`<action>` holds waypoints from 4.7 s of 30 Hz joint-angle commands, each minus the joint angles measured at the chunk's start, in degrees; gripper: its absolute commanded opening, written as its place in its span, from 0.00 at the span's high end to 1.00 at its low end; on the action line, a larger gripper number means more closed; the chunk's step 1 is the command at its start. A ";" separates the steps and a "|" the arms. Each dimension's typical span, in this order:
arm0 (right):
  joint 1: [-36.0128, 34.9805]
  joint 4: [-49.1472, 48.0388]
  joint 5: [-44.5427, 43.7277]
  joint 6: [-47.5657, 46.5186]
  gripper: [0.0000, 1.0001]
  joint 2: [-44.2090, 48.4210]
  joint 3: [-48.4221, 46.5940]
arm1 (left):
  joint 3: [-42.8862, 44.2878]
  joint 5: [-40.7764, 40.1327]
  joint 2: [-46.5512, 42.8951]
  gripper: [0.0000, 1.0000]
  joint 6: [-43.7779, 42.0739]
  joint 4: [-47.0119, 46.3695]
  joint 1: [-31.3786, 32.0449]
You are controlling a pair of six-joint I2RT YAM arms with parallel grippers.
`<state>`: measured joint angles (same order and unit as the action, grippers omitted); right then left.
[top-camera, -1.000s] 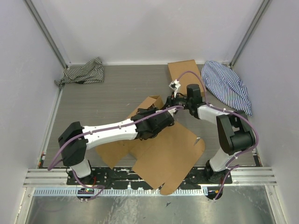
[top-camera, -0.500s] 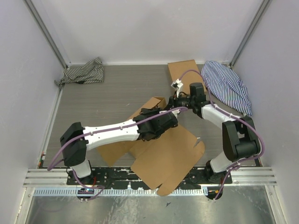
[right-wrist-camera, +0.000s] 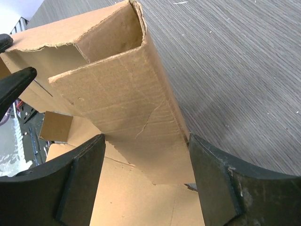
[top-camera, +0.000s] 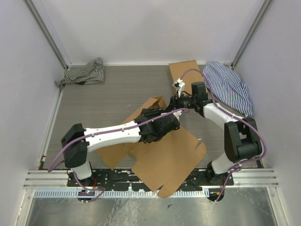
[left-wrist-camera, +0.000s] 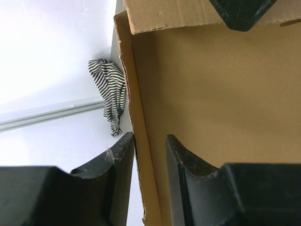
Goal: Fold the paper box
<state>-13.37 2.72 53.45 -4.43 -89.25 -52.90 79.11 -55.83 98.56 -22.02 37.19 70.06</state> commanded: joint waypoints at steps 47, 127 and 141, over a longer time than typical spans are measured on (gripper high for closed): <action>14.91 -10.23 2.64 14.77 0.22 -5.35 -9.78 | 7.89 4.67 3.40 1.00 11.72 11.35 1.84; -3.33 -30.05 -14.57 14.49 0.50 9.45 20.95 | 22.03 5.31 15.87 1.00 15.56 22.79 7.81; -4.25 -29.80 -15.32 14.42 0.50 10.45 22.14 | 22.34 1.69 15.39 0.98 14.42 22.96 7.70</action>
<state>-16.93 -24.80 38.06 9.50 -79.37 -30.28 100.44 -56.23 113.14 -7.44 60.73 77.47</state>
